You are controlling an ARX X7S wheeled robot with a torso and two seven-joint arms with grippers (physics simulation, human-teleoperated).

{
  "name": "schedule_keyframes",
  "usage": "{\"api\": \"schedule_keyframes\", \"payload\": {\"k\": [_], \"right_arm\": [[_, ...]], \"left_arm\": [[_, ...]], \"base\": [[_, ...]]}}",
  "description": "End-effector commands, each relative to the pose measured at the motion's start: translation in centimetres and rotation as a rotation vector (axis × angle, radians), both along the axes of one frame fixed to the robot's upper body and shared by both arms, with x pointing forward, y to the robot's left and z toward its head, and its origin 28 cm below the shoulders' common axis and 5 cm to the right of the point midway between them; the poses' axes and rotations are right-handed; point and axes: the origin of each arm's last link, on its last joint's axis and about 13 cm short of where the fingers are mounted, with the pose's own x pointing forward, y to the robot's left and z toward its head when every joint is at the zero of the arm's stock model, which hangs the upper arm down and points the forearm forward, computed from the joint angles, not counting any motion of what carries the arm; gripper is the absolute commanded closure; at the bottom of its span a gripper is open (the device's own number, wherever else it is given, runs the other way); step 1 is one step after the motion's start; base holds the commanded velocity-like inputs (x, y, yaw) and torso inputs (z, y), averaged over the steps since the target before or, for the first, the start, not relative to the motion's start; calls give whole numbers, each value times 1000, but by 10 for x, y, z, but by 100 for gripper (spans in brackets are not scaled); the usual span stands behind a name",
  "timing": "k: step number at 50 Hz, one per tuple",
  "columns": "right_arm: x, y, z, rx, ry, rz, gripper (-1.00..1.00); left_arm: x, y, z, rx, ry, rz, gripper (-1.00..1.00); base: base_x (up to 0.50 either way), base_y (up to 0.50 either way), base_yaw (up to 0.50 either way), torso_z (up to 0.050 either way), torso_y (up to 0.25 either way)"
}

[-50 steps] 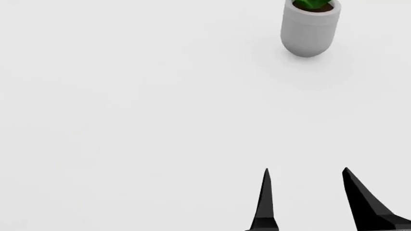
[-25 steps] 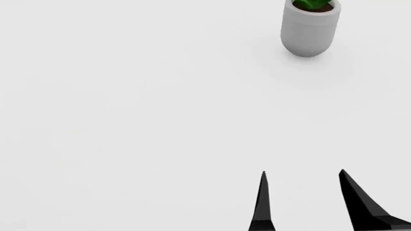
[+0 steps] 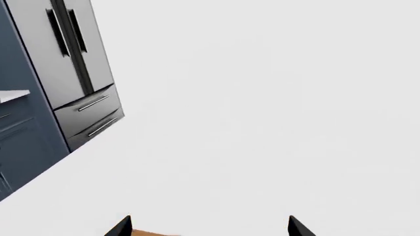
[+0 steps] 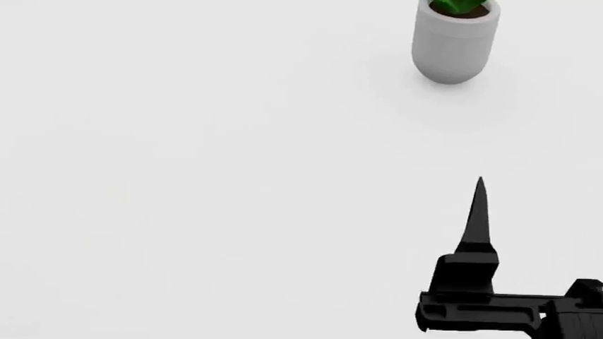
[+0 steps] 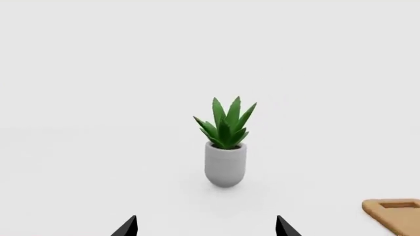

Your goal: Place the date and the orange on separate cutting boards.

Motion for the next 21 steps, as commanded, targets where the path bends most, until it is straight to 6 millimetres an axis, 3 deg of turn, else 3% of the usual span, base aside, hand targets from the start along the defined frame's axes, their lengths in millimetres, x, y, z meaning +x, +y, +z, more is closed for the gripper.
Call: {"api": "schedule_keyframes", "payload": {"k": [1,10,14,21], "right_arm": [[3,-22,34,-36,-55,-21,-100],[1,-41,60,-73,-103,-72,-100],[0,-46,61,-75,-91,-44,-100],[4,-57,88,-23,-173,-20,-100]], "left_arm": [[-30,-23,0,-10,-127,-135,-100],[-30,-32,5,-2,-148,-157,-100],[-34,-37,19,-1,-182,-180,-100],[-30,-42,31,-12,-179,-235,-100]], "base": [[0,0,0,0,0],[0,0,0,0,0],[0,0,0,0,0],[0,0,0,0,0]]}}
